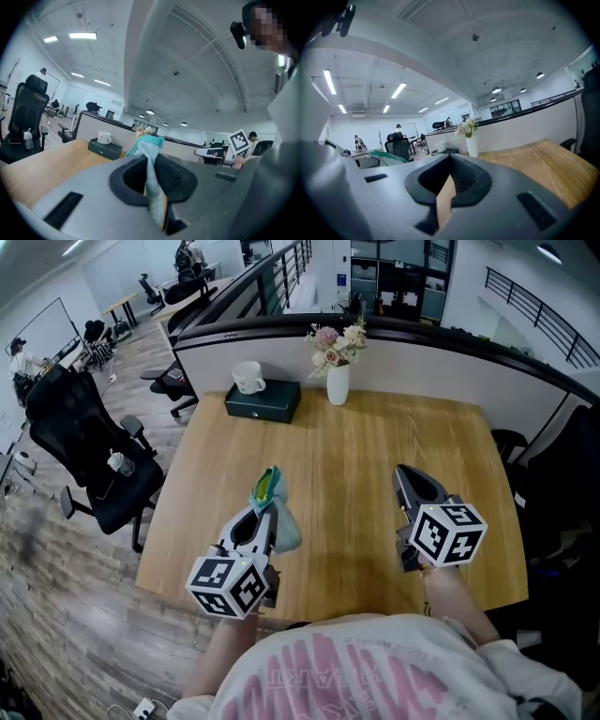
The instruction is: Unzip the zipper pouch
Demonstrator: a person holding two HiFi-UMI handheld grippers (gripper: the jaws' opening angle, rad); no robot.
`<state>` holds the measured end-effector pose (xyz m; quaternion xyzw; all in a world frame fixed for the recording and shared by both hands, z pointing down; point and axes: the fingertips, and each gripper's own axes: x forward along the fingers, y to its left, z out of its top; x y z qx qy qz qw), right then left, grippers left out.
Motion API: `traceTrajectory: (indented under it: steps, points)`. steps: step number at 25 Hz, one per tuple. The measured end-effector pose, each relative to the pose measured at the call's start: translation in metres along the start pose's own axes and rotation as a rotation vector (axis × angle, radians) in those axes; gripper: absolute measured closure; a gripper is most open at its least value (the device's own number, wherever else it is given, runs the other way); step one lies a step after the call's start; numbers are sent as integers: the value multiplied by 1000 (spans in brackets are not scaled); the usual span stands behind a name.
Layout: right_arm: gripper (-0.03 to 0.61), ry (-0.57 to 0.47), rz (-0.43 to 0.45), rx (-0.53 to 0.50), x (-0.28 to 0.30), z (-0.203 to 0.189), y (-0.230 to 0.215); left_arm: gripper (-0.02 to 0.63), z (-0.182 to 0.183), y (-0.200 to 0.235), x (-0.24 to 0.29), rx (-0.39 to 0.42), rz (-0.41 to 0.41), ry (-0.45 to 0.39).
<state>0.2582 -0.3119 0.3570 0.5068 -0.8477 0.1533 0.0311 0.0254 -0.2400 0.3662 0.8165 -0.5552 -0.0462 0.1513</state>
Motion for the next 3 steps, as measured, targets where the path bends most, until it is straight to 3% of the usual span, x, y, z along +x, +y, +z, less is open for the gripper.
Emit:
traceTrajectory:
  steps: [3]
  points:
    - [581, 3, 1, -3, -1, 0, 0, 586, 0, 0, -1, -3, 2, 0]
